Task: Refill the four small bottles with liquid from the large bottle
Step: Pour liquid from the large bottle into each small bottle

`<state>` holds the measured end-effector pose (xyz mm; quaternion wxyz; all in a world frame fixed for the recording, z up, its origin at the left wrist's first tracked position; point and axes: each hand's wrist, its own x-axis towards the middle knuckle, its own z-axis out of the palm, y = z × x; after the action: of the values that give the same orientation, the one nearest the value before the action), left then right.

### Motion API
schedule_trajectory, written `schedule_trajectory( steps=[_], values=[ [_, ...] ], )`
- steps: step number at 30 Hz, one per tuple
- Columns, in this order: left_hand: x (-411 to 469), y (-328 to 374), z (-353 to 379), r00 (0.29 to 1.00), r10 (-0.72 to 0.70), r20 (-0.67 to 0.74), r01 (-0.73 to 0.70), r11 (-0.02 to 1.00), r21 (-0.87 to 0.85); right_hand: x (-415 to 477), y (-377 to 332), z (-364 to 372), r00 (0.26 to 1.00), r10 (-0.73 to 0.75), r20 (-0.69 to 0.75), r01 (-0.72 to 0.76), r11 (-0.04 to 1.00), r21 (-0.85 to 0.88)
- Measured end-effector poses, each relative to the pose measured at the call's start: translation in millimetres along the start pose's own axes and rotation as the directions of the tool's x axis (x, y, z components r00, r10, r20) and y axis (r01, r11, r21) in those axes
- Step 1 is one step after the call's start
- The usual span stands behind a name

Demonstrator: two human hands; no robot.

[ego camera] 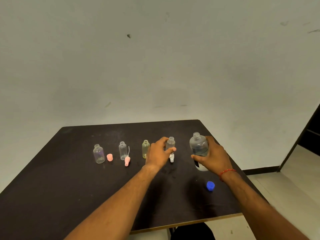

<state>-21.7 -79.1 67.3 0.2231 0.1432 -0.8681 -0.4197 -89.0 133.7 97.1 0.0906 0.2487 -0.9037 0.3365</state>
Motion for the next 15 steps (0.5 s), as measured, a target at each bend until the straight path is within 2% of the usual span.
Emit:
schedule_trajectory(
  steps=[7,15],
  values=[
    [15,-23,17,0.994,-0.108,-0.031,0.111,0.989,0.093,-8,14,19,0.995,0.091,-0.042,-0.084,0.984,0.158],
    [35,-34,28,0.985,-0.173,-0.018,0.173,0.968,0.181,-7,28,36,0.992,0.127,-0.026,-0.118,0.971,0.209]
  ],
)
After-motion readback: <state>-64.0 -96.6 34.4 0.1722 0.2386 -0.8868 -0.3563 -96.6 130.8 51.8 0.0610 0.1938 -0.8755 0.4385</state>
